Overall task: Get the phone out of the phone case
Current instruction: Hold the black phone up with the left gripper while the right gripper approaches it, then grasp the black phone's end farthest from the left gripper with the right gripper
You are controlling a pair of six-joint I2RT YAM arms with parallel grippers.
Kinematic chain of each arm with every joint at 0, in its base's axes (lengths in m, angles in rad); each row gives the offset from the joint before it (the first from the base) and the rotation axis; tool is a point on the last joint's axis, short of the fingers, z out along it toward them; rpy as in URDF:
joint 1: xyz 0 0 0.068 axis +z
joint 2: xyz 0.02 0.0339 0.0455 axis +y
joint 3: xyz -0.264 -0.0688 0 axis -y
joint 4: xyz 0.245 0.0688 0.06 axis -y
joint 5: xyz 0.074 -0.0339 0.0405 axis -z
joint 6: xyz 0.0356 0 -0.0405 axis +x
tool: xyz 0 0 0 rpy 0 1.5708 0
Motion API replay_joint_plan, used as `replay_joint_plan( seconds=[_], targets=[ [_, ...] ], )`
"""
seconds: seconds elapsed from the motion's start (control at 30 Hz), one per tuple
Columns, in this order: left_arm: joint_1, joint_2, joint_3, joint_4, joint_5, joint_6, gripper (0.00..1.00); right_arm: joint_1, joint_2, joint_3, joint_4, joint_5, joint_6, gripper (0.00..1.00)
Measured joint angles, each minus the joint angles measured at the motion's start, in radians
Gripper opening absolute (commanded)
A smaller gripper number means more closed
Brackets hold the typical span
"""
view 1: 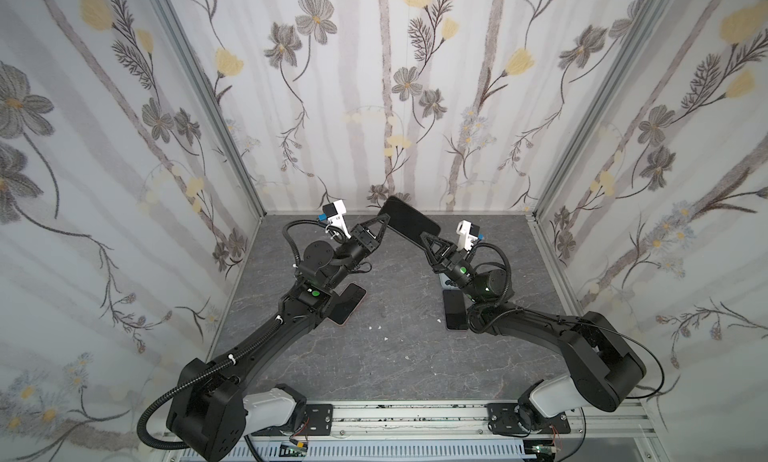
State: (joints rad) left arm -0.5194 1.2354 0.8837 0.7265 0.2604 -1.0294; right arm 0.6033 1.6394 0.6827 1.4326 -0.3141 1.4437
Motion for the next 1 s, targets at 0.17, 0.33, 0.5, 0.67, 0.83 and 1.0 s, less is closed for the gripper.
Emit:
replay_joint_plan(
  seconds=[0.17, 0.33, 0.5, 0.67, 0.83, 1.0],
  targets=[
    [0.023, -0.038, -0.005, 0.001, -0.017, 0.071, 0.79, -0.072, -0.106, -0.058, -0.082, 0.011, -0.087, 0.00],
    [0.078, -0.044, 0.007, -0.068, 0.014, 0.171, 0.85, -0.151, -0.202, -0.081, -0.255, -0.046, -0.246, 0.00],
    [0.150, 0.000, 0.112, -0.205, 0.159, 0.312, 0.82, -0.238, -0.289, 0.022, -0.689, -0.151, -0.560, 0.00],
    [0.181, 0.074, 0.256, -0.407, 0.343, 0.505, 0.80, -0.283, -0.334, 0.199, -1.128, -0.253, -0.937, 0.00],
    [0.190, 0.089, 0.300, -0.513, 0.529, 0.652, 0.79, -0.324, -0.292, 0.367, -1.503, -0.372, -1.229, 0.00],
    [0.187, 0.089, 0.306, -0.542, 0.684, 0.739, 0.75, -0.322, -0.187, 0.521, -1.829, -0.572, -1.498, 0.00]
  ],
)
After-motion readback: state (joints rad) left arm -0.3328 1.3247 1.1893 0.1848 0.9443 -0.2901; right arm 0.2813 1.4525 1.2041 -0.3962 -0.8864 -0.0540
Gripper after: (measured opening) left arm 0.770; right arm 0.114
